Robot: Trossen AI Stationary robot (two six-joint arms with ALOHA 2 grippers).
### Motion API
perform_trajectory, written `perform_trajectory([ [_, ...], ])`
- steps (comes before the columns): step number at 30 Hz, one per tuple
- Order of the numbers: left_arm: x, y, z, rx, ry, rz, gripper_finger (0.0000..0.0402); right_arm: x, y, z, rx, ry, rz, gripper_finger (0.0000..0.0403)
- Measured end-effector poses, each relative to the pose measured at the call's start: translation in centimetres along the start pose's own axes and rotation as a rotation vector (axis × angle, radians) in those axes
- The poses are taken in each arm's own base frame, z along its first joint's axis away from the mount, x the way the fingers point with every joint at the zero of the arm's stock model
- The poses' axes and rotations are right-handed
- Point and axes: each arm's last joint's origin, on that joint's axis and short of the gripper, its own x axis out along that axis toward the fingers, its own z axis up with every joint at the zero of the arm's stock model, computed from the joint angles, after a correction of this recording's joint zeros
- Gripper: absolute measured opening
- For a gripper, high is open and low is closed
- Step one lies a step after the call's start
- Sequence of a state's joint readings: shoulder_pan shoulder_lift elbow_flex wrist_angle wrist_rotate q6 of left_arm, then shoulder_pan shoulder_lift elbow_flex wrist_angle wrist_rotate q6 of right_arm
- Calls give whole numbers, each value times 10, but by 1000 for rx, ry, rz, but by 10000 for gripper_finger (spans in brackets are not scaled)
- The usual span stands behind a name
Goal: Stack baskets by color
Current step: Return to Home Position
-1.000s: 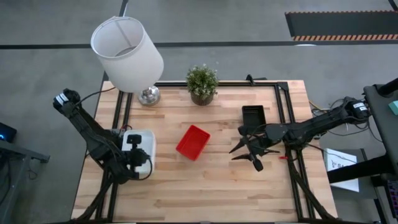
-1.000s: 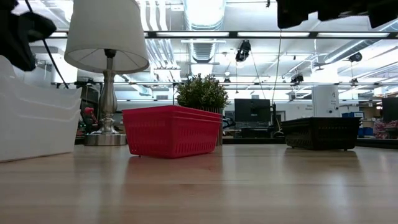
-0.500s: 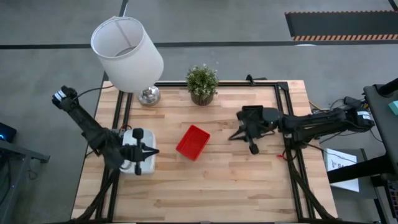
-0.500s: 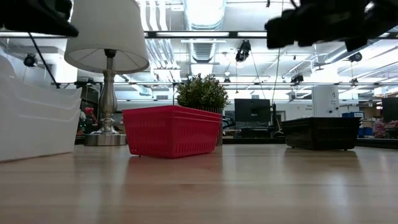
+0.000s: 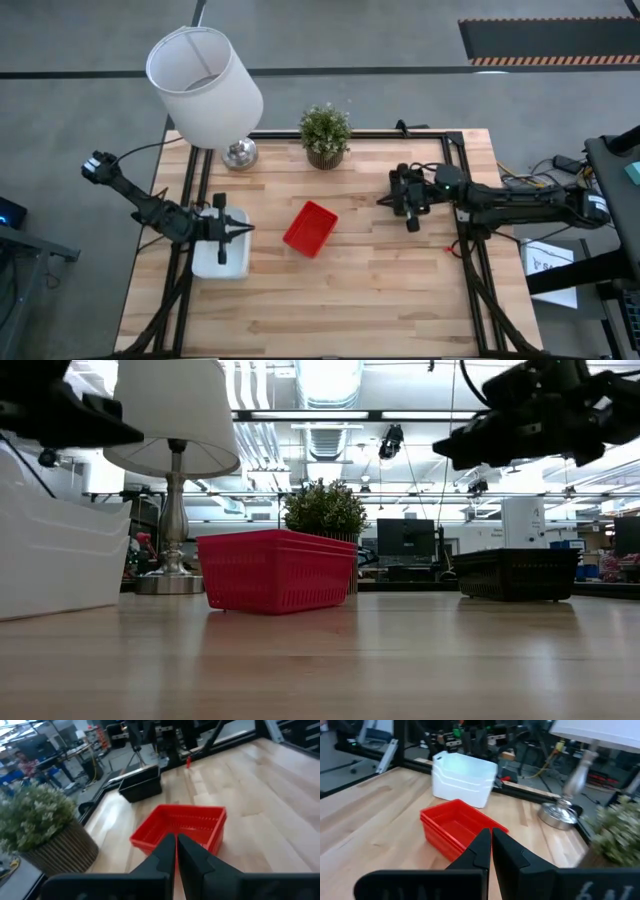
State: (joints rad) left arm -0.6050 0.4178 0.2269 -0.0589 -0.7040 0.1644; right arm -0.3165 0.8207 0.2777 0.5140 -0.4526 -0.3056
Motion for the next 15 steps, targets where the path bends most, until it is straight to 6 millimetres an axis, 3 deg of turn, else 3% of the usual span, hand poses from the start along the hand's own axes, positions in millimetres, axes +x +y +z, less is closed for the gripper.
perform_trajectory([
  [15, -11, 5, -38, -96, -107, 31, 0, -55, 5, -32, 24, -24, -226, 9],
])
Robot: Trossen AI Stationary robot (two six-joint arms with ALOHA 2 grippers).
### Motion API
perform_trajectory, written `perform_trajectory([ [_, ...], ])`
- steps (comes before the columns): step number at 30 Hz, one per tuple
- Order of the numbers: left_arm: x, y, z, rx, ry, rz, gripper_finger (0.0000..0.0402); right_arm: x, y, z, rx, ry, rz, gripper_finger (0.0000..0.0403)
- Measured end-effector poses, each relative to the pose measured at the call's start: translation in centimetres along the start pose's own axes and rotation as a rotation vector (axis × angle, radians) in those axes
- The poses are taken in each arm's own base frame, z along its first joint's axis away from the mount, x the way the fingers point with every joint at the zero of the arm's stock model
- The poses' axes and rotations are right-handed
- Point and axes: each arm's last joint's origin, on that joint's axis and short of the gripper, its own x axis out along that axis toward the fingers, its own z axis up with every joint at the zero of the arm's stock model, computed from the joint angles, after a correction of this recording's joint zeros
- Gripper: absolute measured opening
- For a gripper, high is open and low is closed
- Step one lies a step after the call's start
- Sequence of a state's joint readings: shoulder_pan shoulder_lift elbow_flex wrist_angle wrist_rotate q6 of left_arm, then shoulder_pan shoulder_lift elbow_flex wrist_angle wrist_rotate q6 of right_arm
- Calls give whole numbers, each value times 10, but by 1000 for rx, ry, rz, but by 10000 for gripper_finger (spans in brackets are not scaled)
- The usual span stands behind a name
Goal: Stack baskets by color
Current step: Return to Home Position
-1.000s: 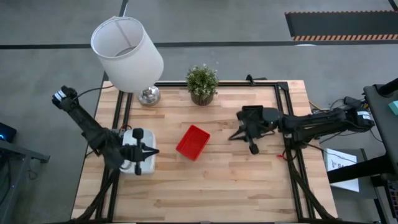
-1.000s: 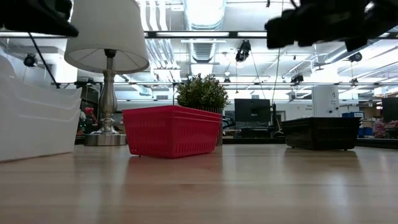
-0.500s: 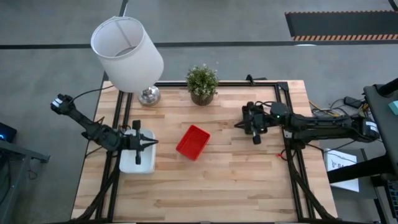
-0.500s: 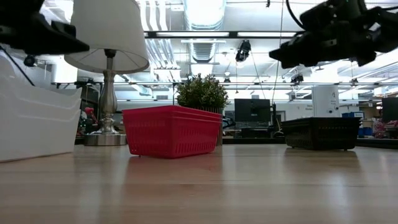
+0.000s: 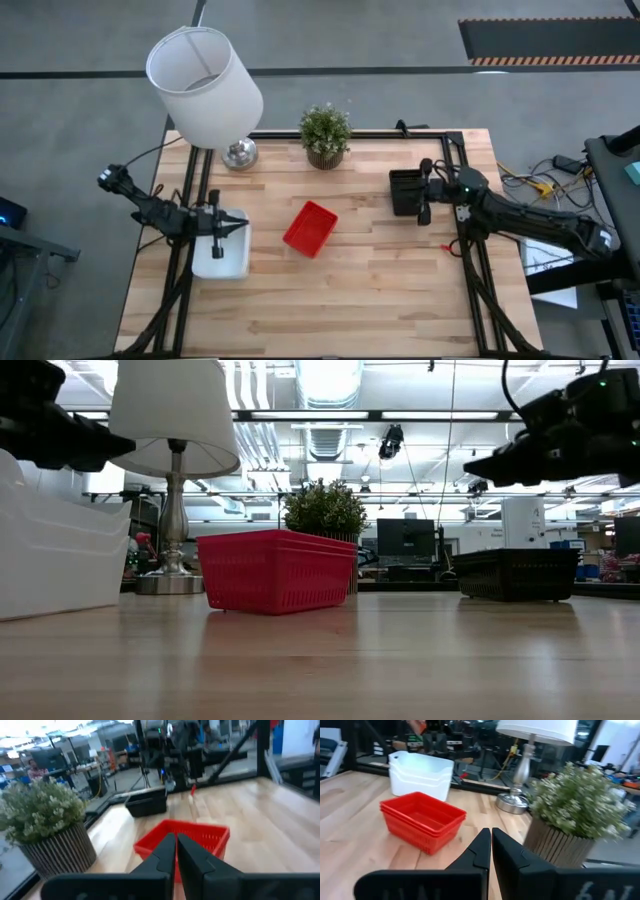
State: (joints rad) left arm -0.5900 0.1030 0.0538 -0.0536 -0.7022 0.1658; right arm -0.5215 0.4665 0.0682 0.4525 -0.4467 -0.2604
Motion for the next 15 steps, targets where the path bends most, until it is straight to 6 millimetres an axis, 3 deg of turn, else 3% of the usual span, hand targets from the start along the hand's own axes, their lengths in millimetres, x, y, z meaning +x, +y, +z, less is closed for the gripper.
perform_trajectory([
  [6, -3, 4, 3, -21, -57, 15, 0, -17, 2, -2, -45, -77, -75, 9],
  [15, -3, 5, 2, -3, -51, 58, 0, -31, 1, -3, -79, -53, -144, 9],
])
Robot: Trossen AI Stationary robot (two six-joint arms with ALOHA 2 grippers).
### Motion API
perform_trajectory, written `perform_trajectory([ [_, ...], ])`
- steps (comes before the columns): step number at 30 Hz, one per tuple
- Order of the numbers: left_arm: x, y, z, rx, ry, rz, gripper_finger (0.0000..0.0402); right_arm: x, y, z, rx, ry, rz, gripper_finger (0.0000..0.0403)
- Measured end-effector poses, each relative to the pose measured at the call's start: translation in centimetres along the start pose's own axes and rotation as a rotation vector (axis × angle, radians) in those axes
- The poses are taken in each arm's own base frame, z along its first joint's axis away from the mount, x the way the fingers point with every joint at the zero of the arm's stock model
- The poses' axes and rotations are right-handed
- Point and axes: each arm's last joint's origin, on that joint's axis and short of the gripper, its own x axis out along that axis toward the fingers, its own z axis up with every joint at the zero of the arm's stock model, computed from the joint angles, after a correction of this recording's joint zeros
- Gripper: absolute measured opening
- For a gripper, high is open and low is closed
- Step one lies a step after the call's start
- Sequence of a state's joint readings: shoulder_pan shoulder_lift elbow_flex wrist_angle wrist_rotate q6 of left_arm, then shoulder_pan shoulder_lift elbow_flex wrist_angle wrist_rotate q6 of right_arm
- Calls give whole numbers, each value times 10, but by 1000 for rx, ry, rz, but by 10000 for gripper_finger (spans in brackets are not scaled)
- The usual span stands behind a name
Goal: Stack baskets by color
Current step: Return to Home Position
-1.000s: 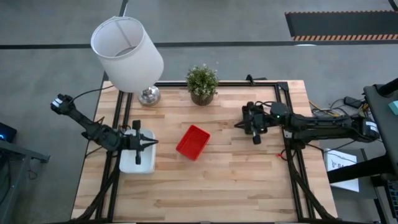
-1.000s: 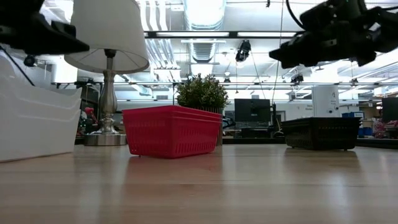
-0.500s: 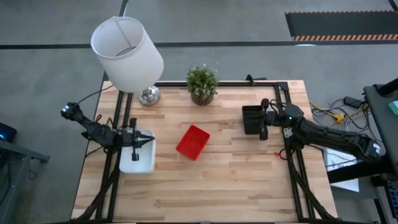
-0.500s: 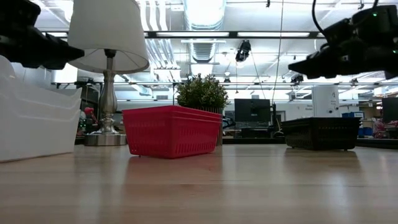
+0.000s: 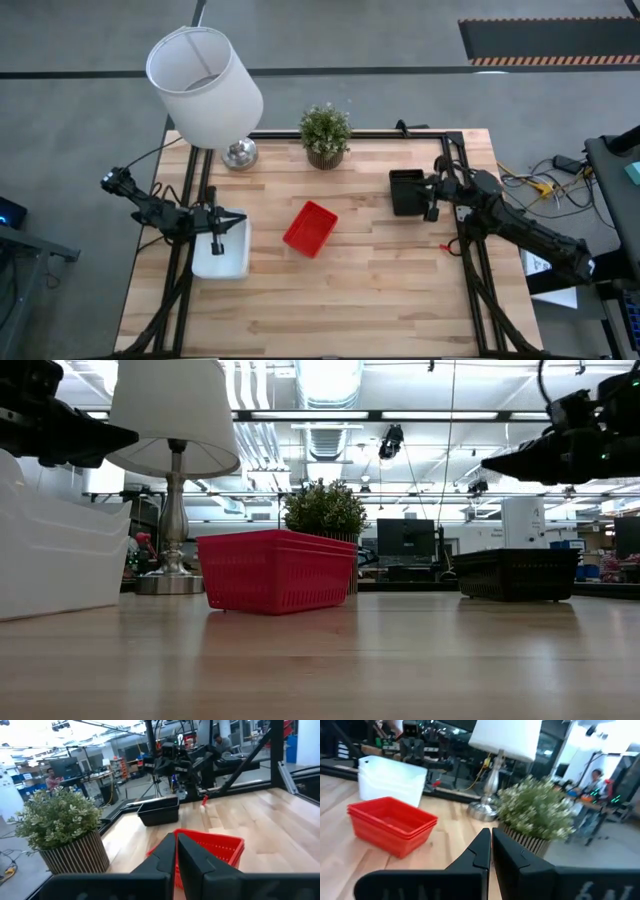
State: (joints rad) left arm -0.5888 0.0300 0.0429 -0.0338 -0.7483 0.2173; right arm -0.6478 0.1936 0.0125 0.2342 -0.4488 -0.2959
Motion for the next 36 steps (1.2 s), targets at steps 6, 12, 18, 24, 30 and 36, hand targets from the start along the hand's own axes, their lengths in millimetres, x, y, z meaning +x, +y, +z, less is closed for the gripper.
perform_trajectory([
  [6, 0, 0, 0, 1, 5, 17, 0, -7, -3, 1, -19, -7, -50, 9],
  [12, 0, 1, -1, -2, 7, 34, 0, -16, -7, 10, 15, -17, -120, 9],
  [18, 0, 2, -1, -2, 15, 65, 0, -25, -12, 31, 81, 51, -142, 9],
  [24, 0, 3, -1, -26, 21, 96, 0, -23, -10, 25, 76, 58, -111, 9],
  [30, 0, 3, -1, -20, 22, 104, 0, -16, -5, -1, 104, -5, -33, 9],
  [36, 0, 3, -1, -26, 16, 105, 0, -14, -8, -5, 83, 46, -119, 9],
])
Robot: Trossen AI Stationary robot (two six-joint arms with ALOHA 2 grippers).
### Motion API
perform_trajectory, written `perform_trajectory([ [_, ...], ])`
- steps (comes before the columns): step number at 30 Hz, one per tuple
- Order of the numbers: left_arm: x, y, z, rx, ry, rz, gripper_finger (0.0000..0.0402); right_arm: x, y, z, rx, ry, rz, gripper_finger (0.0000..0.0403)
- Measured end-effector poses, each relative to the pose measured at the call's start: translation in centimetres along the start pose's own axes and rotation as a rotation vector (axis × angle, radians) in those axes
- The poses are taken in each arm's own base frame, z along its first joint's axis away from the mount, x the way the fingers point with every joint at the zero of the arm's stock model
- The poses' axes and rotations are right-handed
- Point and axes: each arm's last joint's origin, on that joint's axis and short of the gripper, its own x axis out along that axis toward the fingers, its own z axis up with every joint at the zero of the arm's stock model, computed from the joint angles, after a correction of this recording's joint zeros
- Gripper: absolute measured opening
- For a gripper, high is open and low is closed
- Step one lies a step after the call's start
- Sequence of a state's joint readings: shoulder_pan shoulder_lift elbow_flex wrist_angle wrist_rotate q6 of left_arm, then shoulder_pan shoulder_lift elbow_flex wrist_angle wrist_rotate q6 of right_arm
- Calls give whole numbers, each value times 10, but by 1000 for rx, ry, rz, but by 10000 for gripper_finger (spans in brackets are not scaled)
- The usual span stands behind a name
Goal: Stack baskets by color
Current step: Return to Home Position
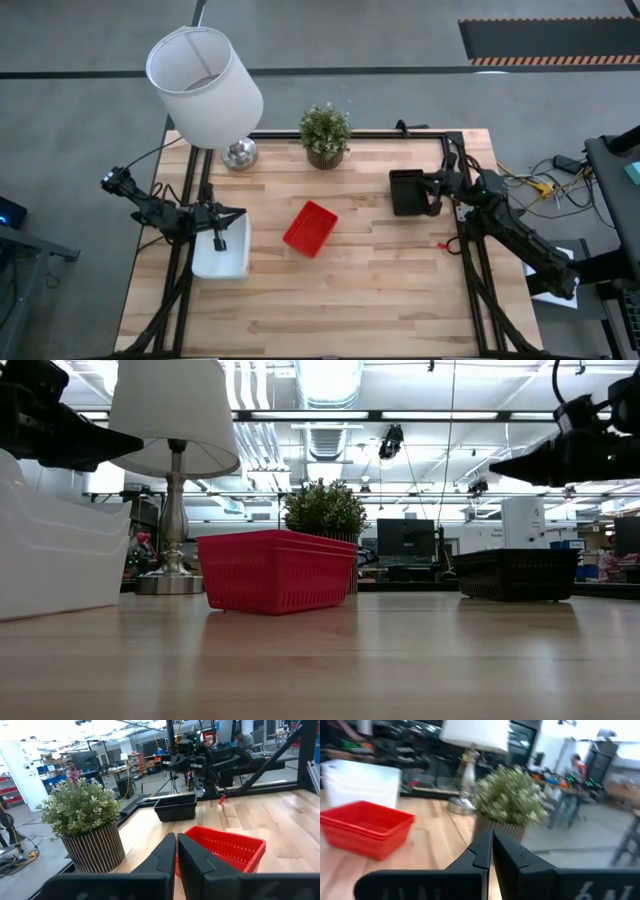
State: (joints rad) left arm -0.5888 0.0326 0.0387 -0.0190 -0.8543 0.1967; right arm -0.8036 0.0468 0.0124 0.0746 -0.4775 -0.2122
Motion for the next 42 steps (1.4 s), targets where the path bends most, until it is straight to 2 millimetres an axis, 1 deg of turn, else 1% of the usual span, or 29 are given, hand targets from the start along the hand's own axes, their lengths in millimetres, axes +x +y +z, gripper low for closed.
perform_trajectory([
  [3, 0, 0, 0, 4, 3, 0, 0, 0, -1, -2, 89, 23, -40, 9],
  [9, 0, -1, 0, 2, 2, -3, 0, 1, -1, -3, 424, 33, -44, 9],
  [12, 0, -1, 0, 0, 1, -3, 0, 1, -1, -4, 471, 33, -45, 9],
  [19, 0, -1, 0, 0, 1, -3, 0, 2, -1, -4, 429, 35, -43, 9],
  [23, 0, -1, 0, 0, 0, -4, 0, 5, 11, 1, 396, 14, -3, 9],
  [24, 0, -1, 0, 0, 0, -4, 0, 5, 15, 2, 328, 6, 6, 9],
  [26, 0, -1, 0, -2, -1, -3, 0, 5, 24, 4, 77, -7, 16, 9],
  [27, 1, -1, 0, 0, 0, -4, 0, 5, 30, 5, -13, -1, 31, 9],
  [29, 1, -1, 0, 3, 2, -7, 0, 5, 38, 6, -110, 3, 14, 9],
  [31, 1, -1, 0, 1, 1, -9, 0, 4, 41, 10, -118, 5, -82, 9],
  [33, 1, -1, 0, 5, 4, -11, 0, 3, 43, 11, -74, 19, -168, 9],
  [35, 1, -1, -1, 6, 5, -10, 0, 2, 42, 11, -42, 29, -215, 9],
  [42, 1, -2, -1, 11, 9, -13, 0, 3, 43, 13, -31, 8, -194, 9],
])
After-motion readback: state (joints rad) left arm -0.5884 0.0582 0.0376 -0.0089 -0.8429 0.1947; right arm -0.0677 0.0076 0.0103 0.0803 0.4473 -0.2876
